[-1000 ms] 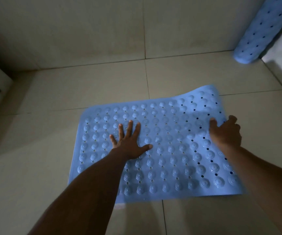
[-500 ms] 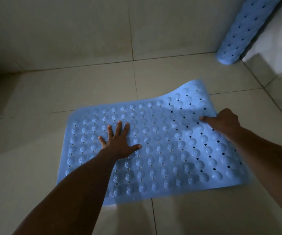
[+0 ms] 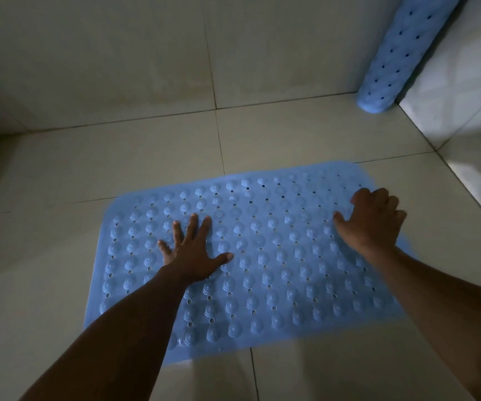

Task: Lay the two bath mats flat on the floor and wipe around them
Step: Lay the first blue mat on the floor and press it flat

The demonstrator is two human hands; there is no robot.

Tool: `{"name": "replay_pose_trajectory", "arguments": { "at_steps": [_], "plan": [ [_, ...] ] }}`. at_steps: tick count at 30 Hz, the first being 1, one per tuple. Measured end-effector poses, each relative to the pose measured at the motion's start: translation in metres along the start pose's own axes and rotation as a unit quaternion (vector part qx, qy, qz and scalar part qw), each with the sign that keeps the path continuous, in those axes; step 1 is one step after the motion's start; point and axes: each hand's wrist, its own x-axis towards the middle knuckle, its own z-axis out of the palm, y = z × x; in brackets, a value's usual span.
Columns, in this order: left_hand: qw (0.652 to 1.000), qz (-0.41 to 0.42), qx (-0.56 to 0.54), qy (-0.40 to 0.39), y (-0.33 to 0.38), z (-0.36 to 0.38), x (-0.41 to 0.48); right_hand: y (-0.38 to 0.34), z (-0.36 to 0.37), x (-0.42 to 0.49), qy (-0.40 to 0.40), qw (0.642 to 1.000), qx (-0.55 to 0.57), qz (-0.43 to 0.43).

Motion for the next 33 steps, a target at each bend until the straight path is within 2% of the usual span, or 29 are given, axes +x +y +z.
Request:
{"name": "replay_pose_trajectory", "arguments": {
  "at_steps": [3, 5, 10, 13, 17, 23, 33],
  "plan": [
    [0.996, 0.035, 0.054, 0.057, 0.004, 0.002, 0.000, 0.002, 0.011, -0.006, -0.091, 0.996, -0.008, -0.017],
    [0.993, 0.063, 0.064, 0.079, 0.014, 0.001, 0.003, 0.008, 0.021, -0.006, -0.120, 0.992, 0.002, -0.042],
    [0.997, 0.061, 0.030, 0.045, 0.051, 0.003, 0.023, 0.018, 0.039, 0.009, -0.148, 0.985, 0.007, -0.086],
    [0.998, 0.024, -0.006, 0.057, 0.062, 0.006, 0.036, 0.014, 0.048, 0.026, -0.140, 0.984, 0.009, -0.107],
    [0.993, 0.009, -0.026, 0.112, 0.066, 0.007, 0.056, -0.005, 0.061, 0.058, -0.116, 0.986, 0.039, -0.113],
    [0.987, 0.001, 0.014, 0.162, 0.065, 0.011, 0.076, -0.031, 0.089, 0.082, -0.068, 0.992, 0.049, -0.097],
    [0.986, 0.004, 0.013, 0.163, 0.065, 0.007, 0.081, -0.033, 0.096, 0.074, 0.011, 0.995, 0.071, -0.065]
  ]
}}
